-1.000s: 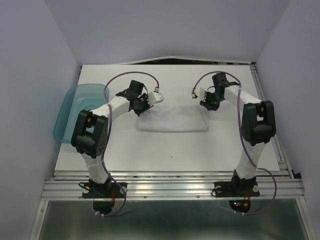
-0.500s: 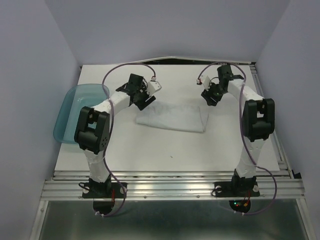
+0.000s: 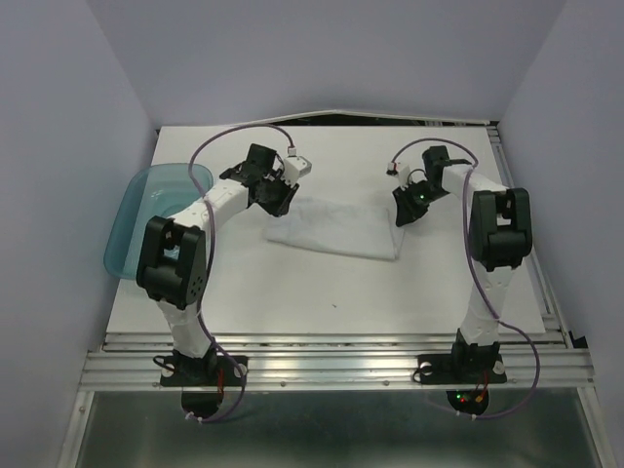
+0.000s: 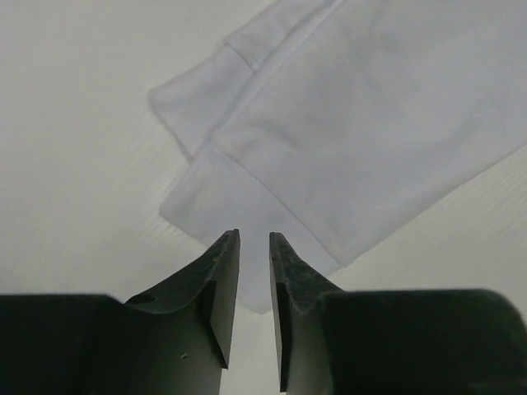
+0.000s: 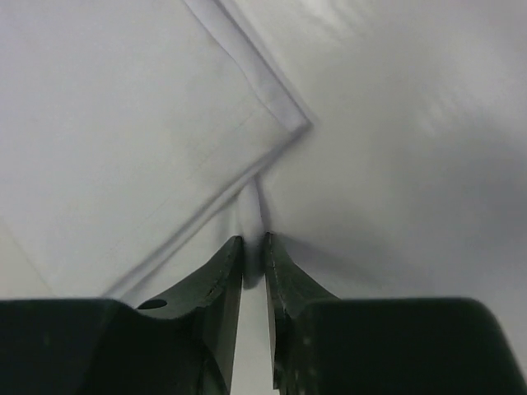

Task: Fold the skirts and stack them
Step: Fold the skirt

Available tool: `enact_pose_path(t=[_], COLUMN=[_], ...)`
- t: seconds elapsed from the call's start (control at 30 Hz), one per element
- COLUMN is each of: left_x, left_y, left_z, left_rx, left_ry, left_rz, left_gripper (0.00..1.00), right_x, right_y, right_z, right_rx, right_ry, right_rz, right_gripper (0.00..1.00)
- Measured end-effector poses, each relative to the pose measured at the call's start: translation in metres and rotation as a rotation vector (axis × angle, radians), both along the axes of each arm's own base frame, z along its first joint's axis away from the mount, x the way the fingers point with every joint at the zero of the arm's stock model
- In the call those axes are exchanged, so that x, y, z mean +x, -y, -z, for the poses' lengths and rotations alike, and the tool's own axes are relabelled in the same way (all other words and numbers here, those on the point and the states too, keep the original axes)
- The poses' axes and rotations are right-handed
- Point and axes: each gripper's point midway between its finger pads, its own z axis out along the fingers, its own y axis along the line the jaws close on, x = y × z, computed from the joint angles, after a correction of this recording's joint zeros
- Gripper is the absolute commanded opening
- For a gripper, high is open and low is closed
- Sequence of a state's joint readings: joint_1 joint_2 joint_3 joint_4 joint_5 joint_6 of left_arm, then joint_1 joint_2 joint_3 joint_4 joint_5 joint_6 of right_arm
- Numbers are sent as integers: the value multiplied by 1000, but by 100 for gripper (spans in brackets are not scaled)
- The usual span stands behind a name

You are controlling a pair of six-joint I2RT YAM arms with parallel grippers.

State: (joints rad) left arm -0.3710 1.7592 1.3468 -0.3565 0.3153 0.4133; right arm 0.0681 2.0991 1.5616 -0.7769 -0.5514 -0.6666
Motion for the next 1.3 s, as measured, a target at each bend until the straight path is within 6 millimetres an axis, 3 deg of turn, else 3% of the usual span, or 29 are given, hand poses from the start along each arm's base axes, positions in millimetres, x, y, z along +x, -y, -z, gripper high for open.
enact_pose_path(t=[0.13, 0.27, 0.33, 0.4, 0.43, 0.47, 0.53, 0.63, 0.73, 0.83, 0.93, 0.97, 1.07, 1.13, 1.23, 1.3], left_x=[-9, -10, 6, 35, 50, 65, 95, 120, 121, 109, 80, 66, 36, 11, -26, -56], left_y=[2, 2, 4, 12, 18, 22, 32, 41, 41, 37, 28, 29, 54, 86, 128, 144], left_z=[49, 84, 80, 81, 82, 80, 77, 72, 64, 51, 22, -2, -45, -61, -52, -17], left_rx=[19, 47, 54, 52, 48, 45, 43, 50, 62, 68, 85, 86, 70, 44, 29, 73], left_ry=[-147, -242, -222, -191, -173, -145, -93, -33, -3, 33, 75, 118, 218, 256, 252, 187], left_rz=[-16, -38, -51, -59, -61, -65, -62, -42, 0, 46, 87, 107, 164, 233, 325, 386], left_gripper=[20, 14, 13, 13, 14, 20, 28, 42, 56, 59, 59, 59, 57, 57, 56, 53], right_x=[-25, -60, -77, -98, -109, -121, -137, -154, -156, -153, -148, -145, -129, -118, -96, -81], right_y=[-8, -19, -23, -29, -35, -43, -56, -75, -89, -95, -96, -94, -87, -80, -64, -53], right_z=[10, 10, 8, 7, 8, 7, 6, -2, -23, -52, -84, -88, -91, -86, -77, -74], right_rx=[64, 138, 168, 196, 215, 235, 262, 310, 388, 461, 528, 537, 538, 518, 478, 462], right_ry=[-88, -176, -218, -267, -296, -330, -372, -427, -434, -396, -336, -329, -308, -301, -285, -279], right_rz=[23, 56, 71, 77, 79, 77, 67, 55, 44, 40, 40, 50, 100, 147, 240, 293], right_gripper=[4, 1, 1, 1, 2, 20, 35, 43, 45, 45, 44, 43, 41, 40, 39, 38])
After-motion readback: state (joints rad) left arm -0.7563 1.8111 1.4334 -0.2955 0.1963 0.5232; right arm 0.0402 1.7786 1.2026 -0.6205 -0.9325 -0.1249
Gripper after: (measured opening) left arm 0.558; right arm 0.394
